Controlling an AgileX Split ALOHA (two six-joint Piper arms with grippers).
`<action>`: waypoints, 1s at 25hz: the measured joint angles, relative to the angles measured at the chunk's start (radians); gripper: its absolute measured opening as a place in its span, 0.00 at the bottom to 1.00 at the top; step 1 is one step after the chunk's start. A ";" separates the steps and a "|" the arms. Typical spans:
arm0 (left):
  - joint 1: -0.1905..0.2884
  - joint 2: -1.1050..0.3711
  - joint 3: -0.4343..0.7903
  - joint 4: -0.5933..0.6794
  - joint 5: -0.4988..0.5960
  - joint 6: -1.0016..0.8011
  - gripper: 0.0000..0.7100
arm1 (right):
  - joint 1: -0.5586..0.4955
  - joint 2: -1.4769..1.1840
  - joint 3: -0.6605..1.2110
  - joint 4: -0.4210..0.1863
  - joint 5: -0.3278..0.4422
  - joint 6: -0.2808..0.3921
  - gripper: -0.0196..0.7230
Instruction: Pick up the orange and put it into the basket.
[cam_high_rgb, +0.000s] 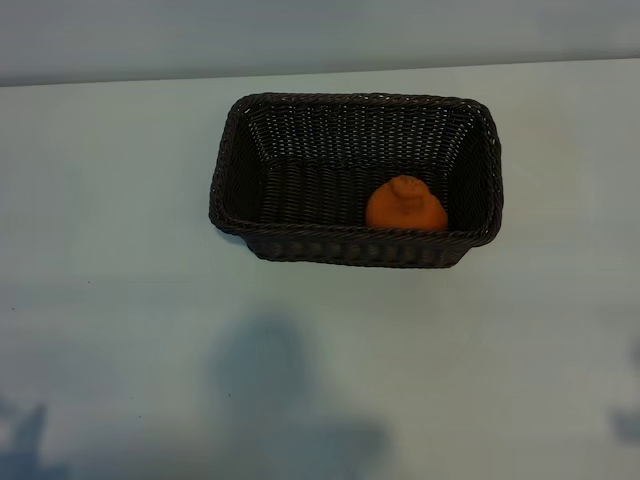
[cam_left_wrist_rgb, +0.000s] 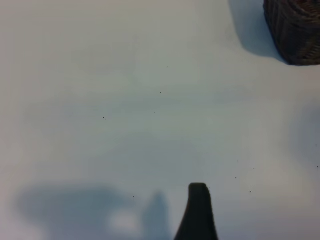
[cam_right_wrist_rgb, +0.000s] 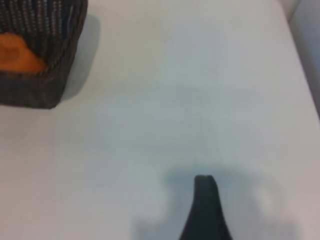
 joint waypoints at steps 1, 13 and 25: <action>0.000 0.000 0.000 0.000 0.000 0.000 0.83 | 0.000 -0.027 0.013 0.000 -0.007 0.000 0.71; 0.000 0.000 0.000 0.000 0.000 0.000 0.83 | 0.000 -0.089 0.132 -0.006 -0.066 -0.002 0.65; 0.000 0.000 0.000 0.000 0.000 0.000 0.83 | 0.000 -0.089 0.170 -0.005 -0.085 -0.003 0.61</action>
